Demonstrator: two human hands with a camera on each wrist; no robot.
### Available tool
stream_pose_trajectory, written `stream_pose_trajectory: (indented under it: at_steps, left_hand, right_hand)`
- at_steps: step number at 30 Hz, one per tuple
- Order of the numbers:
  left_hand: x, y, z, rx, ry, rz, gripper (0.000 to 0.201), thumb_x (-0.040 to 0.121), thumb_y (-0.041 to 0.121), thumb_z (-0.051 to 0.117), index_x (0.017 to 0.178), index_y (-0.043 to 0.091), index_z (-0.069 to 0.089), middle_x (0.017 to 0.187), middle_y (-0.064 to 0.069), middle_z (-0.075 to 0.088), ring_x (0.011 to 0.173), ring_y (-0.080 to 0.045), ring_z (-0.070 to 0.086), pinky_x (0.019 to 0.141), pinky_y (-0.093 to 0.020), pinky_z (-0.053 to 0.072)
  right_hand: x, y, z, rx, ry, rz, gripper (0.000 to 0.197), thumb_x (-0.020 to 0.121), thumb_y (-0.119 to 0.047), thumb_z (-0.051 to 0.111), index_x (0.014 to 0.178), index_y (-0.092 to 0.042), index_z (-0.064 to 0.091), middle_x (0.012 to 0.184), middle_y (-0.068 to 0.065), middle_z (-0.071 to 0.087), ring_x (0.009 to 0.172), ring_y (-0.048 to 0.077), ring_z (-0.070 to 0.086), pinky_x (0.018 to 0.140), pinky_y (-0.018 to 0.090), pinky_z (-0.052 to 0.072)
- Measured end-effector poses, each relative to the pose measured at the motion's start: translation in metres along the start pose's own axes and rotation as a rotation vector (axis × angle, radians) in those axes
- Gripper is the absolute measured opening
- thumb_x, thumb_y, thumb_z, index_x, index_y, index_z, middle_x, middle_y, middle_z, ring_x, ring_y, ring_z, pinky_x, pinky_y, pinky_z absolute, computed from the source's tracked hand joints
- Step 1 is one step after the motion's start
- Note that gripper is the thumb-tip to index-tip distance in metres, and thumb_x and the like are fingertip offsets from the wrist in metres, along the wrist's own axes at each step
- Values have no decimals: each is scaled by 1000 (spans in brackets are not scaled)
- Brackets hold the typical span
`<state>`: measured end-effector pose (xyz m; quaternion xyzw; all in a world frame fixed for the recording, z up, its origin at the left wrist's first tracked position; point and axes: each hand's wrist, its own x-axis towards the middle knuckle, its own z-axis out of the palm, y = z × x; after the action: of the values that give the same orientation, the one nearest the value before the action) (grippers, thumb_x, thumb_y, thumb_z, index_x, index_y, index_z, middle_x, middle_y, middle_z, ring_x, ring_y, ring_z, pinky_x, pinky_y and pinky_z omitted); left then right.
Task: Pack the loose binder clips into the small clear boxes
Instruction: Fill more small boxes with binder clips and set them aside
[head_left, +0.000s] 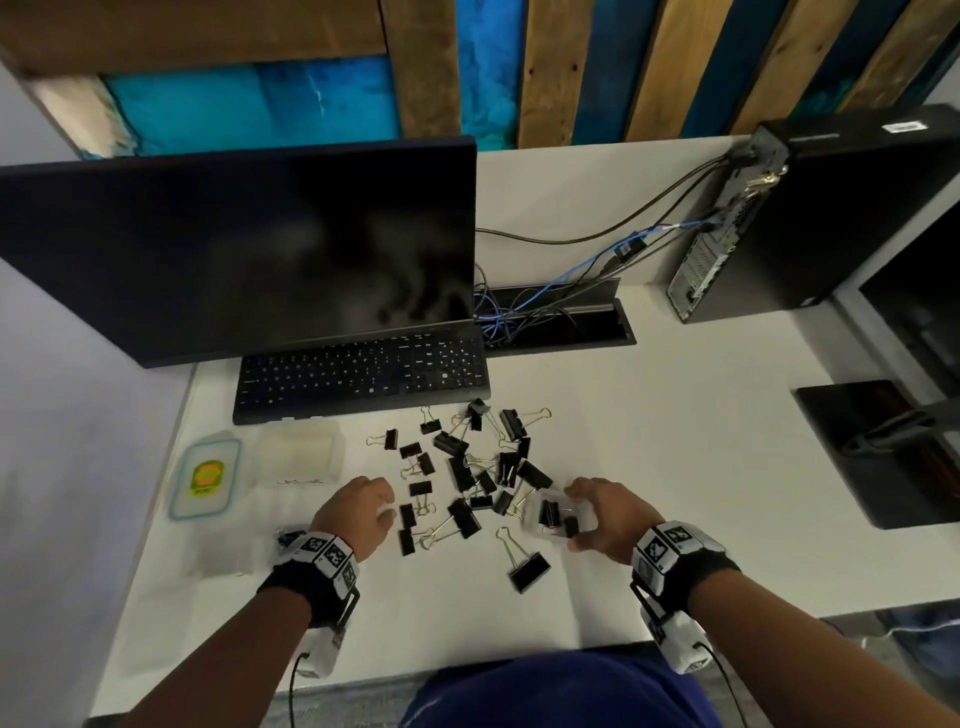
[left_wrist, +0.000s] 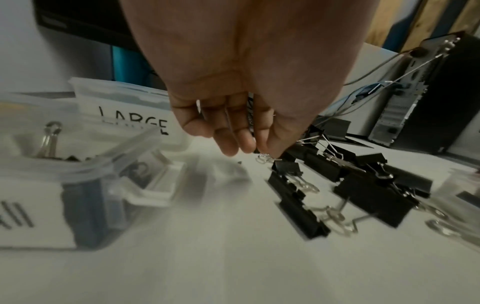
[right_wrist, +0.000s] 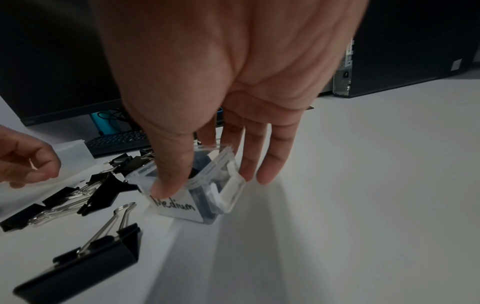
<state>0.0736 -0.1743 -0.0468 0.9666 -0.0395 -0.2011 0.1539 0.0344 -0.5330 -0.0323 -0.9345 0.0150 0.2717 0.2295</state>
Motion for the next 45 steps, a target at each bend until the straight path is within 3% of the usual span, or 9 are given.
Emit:
stream_pose_trajectory:
  at_steps: [7,12,18,24,27,29,33,42,45]
  left_hand:
    - [2,17,9,77,-121,65,40,92,32,59,131,30,48,130,8,47,113,-15,56,91,-32,49]
    - [10,21,13,84,-117,-4,35,88,31,64,119,22,53,120,1,51,107,-19,56,89,-32,48]
    - [9,25,9,87,-44,27,12,91,17,54,102,21,52,104,-1,58,87,-18,57,75,-30,50]
    - [6,61,-2,-144,67,206,20,94,17,53,108,28,62,109,9,50,85,-11,56,79,-23,47]
    - [3,101,-2,-174,3,307,24,96,23,53,117,31,61,112,10,50,93,-8,53,88,-25,48]
    - [2,128,2,-153,-44,337,27,94,26,57,121,31,56,107,8,55,89,-8,54,85,-27,52]
    - [5,169,16,-95,-96,391,22,90,26,61,111,25,55,96,4,59,86,-15,59,77,-33,54]
    - [17,199,33,113,-199,399,30,95,37,54,120,24,59,112,-4,66,103,-25,63,83,-36,52]
    - [18,196,36,136,-198,445,29,98,36,48,121,22,59,118,-2,61,106,-24,60,86,-37,51]
  right_hand:
    - [1,-3,-2,-19,-21,16,72,72,-35,82,135,-26,49,130,-5,58,116,19,55,97,34,45]
    - [1,-2,-1,-22,-21,22,72,73,-35,81,136,-27,48,131,-5,57,116,19,54,98,34,44]
    - [-1,-2,0,-7,-21,17,73,74,-35,81,138,-26,47,132,-4,56,117,19,54,98,35,45]
    - [0,-1,-2,24,-32,22,73,74,-34,82,138,-26,47,132,-3,55,116,20,54,98,34,44]
    - [-1,1,-1,52,-30,26,75,72,-33,83,138,-27,47,134,-4,55,117,19,54,100,35,45]
    - [-1,3,0,68,-28,24,76,72,-33,83,139,-27,47,135,-4,54,119,19,54,101,36,44]
    - [0,6,2,70,-24,20,77,74,-33,82,141,-26,45,136,-3,53,123,20,52,103,36,43]
    - [3,9,5,90,-24,4,73,71,-33,83,136,-26,50,128,-4,57,117,20,56,95,35,47]
    - [4,10,5,90,-20,0,71,71,-33,83,133,-26,51,126,-3,58,114,21,57,90,33,47]
